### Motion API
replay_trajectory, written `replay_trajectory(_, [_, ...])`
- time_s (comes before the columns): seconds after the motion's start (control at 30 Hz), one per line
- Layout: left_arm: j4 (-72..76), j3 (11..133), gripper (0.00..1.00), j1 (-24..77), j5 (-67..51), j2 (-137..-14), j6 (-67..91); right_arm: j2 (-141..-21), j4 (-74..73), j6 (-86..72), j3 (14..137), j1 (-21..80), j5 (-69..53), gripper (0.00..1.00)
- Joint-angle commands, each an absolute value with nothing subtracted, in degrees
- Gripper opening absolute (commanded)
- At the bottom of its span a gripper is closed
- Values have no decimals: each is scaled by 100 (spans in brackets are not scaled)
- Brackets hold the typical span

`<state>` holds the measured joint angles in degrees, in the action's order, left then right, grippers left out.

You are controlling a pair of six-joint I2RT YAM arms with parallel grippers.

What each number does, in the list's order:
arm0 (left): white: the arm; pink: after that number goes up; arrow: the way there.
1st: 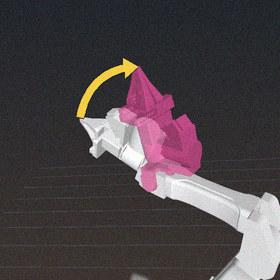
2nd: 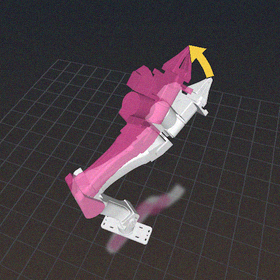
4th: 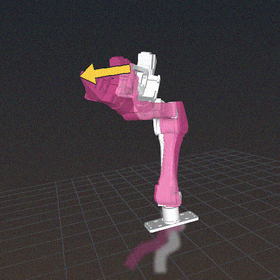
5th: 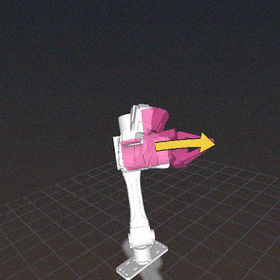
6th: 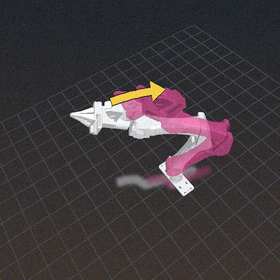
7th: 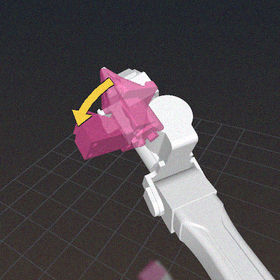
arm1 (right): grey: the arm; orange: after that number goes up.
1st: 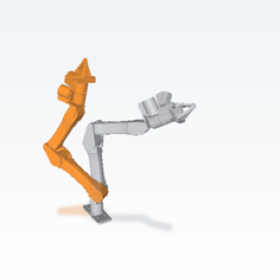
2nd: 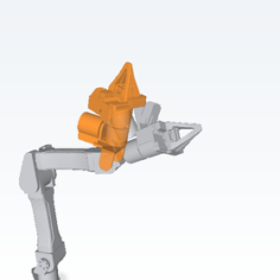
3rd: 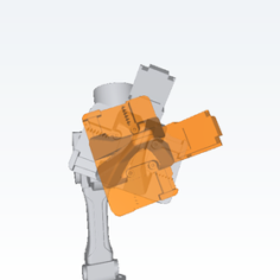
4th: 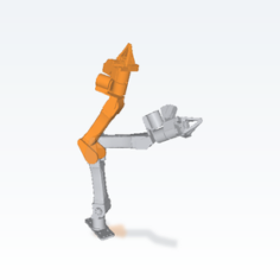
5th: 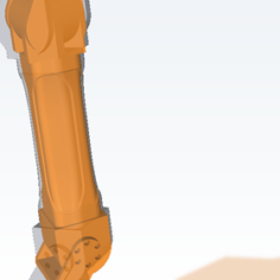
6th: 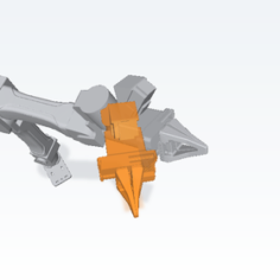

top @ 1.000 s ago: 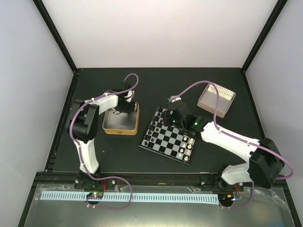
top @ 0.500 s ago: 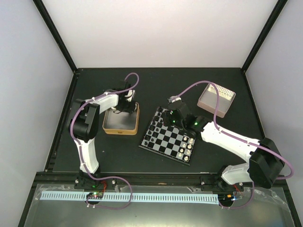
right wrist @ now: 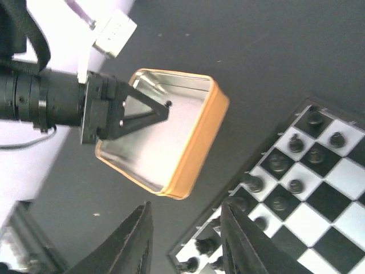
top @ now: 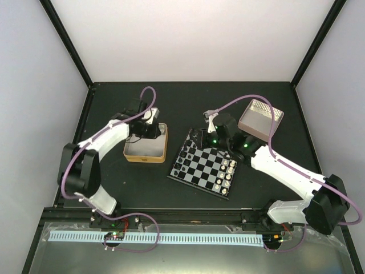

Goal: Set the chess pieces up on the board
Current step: Pick up the chess piece from the storage box, then place the chess piece on the chessboard.

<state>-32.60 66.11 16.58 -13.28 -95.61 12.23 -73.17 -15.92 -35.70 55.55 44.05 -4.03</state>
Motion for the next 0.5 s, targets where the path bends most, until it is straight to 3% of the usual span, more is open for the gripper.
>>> replay_trajectory(0.0, [-3028,6135,9,1664,-3022,-8672,1193,-7199,-1510,-3712,5823,4230,-1730,39])
replay_trajectory(0.2, [-2647,5865,9,1756,-5341,-7709,752,-7173,-902,-4200,5810,4114,-2752,50])
replay_trajectory(0.47, [-1235,5483,10,1834,-7400,-7011,1174,-7219,243,-5077,5840,4103,-3823,51])
